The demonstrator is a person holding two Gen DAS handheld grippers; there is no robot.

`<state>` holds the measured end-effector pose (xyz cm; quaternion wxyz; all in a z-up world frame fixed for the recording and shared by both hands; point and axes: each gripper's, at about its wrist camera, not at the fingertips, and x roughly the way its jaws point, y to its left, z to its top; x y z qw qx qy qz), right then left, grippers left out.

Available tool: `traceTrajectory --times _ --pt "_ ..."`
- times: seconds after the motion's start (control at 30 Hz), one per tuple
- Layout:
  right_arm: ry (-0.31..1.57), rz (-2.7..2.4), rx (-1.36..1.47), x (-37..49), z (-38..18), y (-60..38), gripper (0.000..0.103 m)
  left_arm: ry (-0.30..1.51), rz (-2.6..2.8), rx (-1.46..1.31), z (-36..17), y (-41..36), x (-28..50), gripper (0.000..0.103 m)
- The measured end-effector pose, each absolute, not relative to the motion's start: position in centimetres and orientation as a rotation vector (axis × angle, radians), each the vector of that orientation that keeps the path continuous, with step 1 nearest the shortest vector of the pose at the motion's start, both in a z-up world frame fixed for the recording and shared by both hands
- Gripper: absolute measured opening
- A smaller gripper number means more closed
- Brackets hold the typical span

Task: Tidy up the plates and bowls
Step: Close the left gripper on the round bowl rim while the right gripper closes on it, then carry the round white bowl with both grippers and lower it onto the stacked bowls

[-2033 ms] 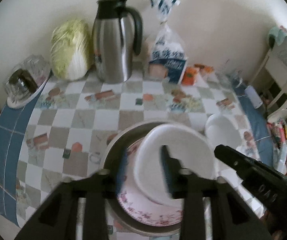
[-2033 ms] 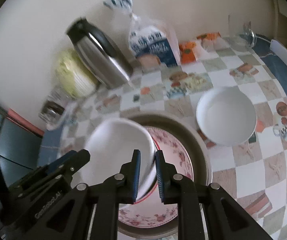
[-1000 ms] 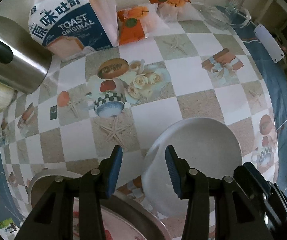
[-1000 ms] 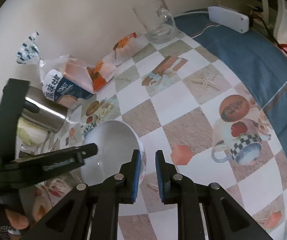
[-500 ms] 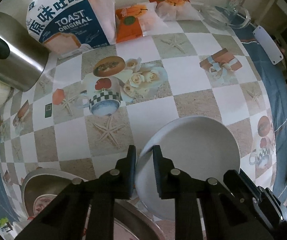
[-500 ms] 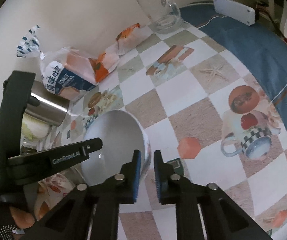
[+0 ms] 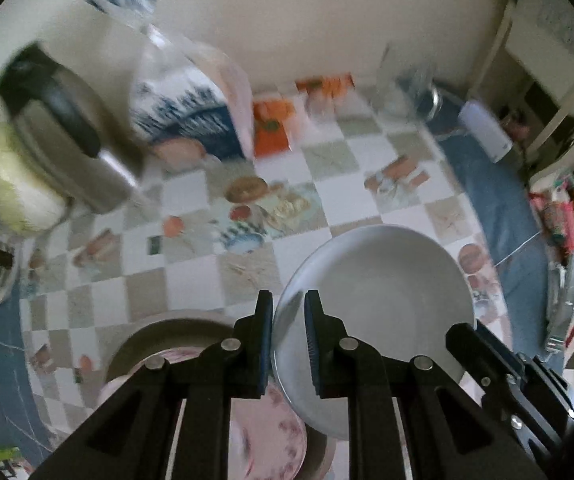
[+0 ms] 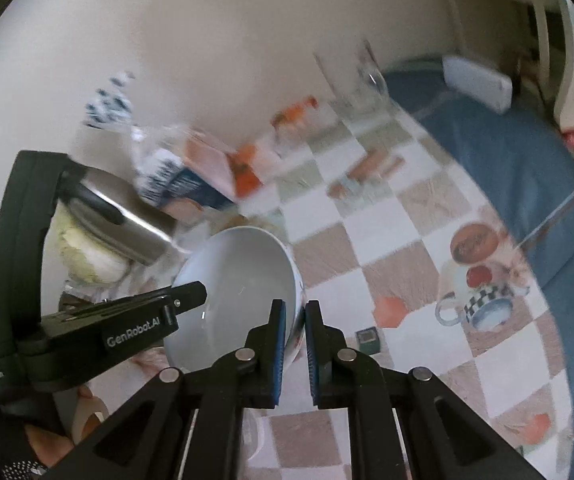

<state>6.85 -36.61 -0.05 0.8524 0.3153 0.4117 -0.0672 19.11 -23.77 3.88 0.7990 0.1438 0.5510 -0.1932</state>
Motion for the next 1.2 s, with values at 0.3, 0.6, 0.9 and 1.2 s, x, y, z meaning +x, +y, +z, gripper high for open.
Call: traceTrajectory --times 0.3,0.6,0.9,1.2 --pt "0.847 -0.015 0.598 5.8 4.5 -29.3 0.011 1.098 -0.34 0.239 9.6 -14.7 15.9 0.016" --pt "0.889 0.049 0.526 6.0 5.1 -23.5 0.011 1.16 -0.296 0.16 7.2 -8.4 15.2 0.016" --pt "0.949 0.044 0.463 7.1 3.2 -21.7 0.011 1.231 -0.283 0.151 3.6 -7.3 15.5 0.016" --pt "0.989 0.033 0.438 7.7 1.8 -21.0 0.011 1.241 -0.283 0.163 3.0 -7.1 15.6 0.016"
